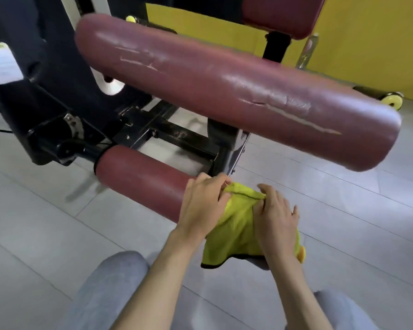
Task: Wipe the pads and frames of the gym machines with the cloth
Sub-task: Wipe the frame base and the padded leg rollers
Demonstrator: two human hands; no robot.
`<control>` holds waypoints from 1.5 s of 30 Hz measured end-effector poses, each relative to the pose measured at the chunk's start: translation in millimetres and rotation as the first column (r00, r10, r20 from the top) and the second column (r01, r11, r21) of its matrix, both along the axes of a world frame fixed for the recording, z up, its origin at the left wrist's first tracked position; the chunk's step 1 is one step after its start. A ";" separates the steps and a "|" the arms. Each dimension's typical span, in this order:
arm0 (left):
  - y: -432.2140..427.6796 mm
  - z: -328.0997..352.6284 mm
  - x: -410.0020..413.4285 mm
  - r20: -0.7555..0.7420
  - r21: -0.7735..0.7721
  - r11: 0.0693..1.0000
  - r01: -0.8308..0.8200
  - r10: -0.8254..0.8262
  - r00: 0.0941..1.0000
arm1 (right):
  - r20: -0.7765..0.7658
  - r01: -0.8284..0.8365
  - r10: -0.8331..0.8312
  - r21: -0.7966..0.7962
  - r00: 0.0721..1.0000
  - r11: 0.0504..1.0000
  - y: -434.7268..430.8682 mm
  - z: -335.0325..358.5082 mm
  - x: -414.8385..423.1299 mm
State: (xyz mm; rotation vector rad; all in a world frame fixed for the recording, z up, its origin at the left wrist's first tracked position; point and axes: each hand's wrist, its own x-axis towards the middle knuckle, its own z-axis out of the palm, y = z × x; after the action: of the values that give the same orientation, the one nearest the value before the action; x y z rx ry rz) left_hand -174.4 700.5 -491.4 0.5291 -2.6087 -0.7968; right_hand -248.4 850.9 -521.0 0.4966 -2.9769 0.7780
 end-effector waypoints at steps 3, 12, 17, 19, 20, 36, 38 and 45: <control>-11.5 -10.6 -3.1 -0.017 -0.055 0.998 0.020 -0.021 1.000 | -0.101 -0.017 0.011 -0.057 0.995 0.998 1.2 -4.8 4.0; -25.1 15.7 1.8 -0.052 -0.055 0.995 0.086 -0.089 0.995 | 0.047 -0.321 0.321 0.001 0.946 0.947 -25.8 31.7 32.6; -63.0 28.2 4.7 -0.090 0.036 0.998 0.059 -0.056 0.994 | 0.025 -0.335 0.347 0.333 0.938 0.882 -23.4 15.5 29.3; -81.0 25.1 11.6 -0.113 0.009 1.000 0.003 -0.002 0.994 | -0.019 -0.309 0.332 0.319 0.943 0.896 -20.1 10.1 29.4; -88.7 22.7 17.1 -0.119 -0.007 1.000 -0.025 0.024 0.993 | -0.044 -0.279 0.306 0.300 0.951 0.912 -16.3 8.4 29.6; -137.0 -10.8 102.2 -0.171 -0.174 0.925 -0.339 0.311 0.935 | -0.090 -0.238 0.268 0.255 0.959 0.937 -154.9 -4.3 48.7; -142.7 -21.7 110.5 -0.152 -0.195 0.911 -0.363 0.338 0.929 | -0.050 -0.311 0.333 0.252 0.942 0.916 -183.0 -1.3 46.5; -162.4 -44.1 115.2 -0.124 -0.139 0.850 -0.509 0.495 0.860 | -0.115 -0.319 0.341 0.175 0.933 0.932 -173.6 -5.5 42.7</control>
State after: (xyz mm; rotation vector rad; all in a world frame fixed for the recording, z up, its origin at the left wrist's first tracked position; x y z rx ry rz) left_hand -59.2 538.1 -535.4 1.0460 -2.2662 -0.4098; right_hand -205.8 677.3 -526.6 1.0373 -2.8653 0.5000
